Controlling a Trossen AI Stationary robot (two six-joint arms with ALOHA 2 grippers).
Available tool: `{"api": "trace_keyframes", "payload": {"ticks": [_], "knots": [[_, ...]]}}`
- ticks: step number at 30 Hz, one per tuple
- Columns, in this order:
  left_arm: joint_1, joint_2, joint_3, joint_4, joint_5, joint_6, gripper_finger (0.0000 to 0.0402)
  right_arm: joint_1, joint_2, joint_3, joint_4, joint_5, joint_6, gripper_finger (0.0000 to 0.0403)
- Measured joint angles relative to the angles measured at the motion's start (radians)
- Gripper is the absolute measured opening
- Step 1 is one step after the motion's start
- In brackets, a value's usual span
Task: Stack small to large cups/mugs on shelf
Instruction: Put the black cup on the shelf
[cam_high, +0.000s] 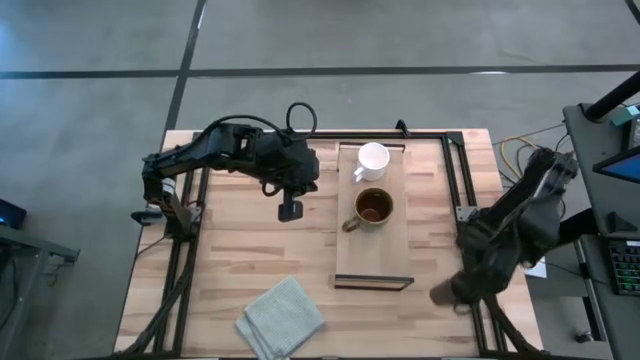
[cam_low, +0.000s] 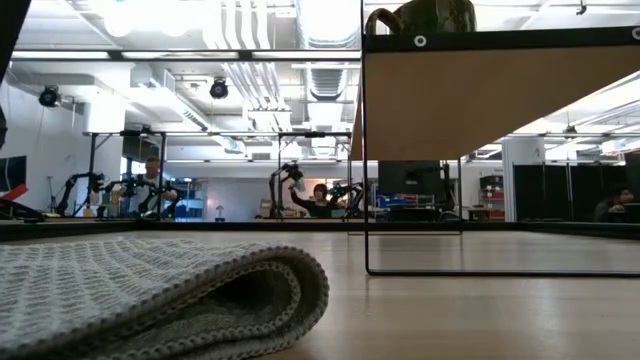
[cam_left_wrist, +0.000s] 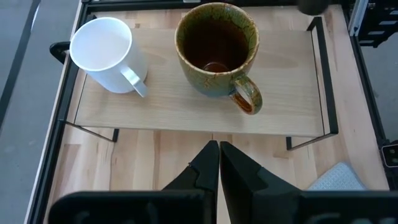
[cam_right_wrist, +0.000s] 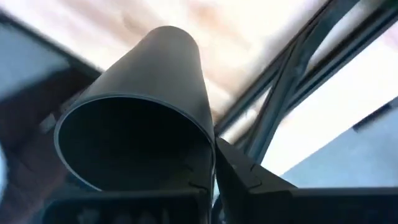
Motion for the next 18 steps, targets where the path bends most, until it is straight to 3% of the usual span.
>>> {"api": "trace_keyframes", "payload": {"ticks": [3,8,10,18], "knots": [[0.000,0.000,0.000,0.006,0.000,-0.002,0.0000,-0.001,-0.005,0.123,-0.047,0.176,0.000,0.0009],[0.000,0.000,-0.003,0.015,0.000,-0.004,0.0000,-0.013,-0.018,0.225,-0.049,0.581,-0.153,0.0009],[0.000,0.000,-0.016,0.026,0.000,-0.024,0.0000,-0.048,-0.016,0.236,-0.050,0.608,-0.227,0.0009],[0.000,0.000,-0.057,0.065,0.005,-0.029,0.0000,-0.211,0.006,0.202,-0.050,0.499,-0.442,0.0009]]}}
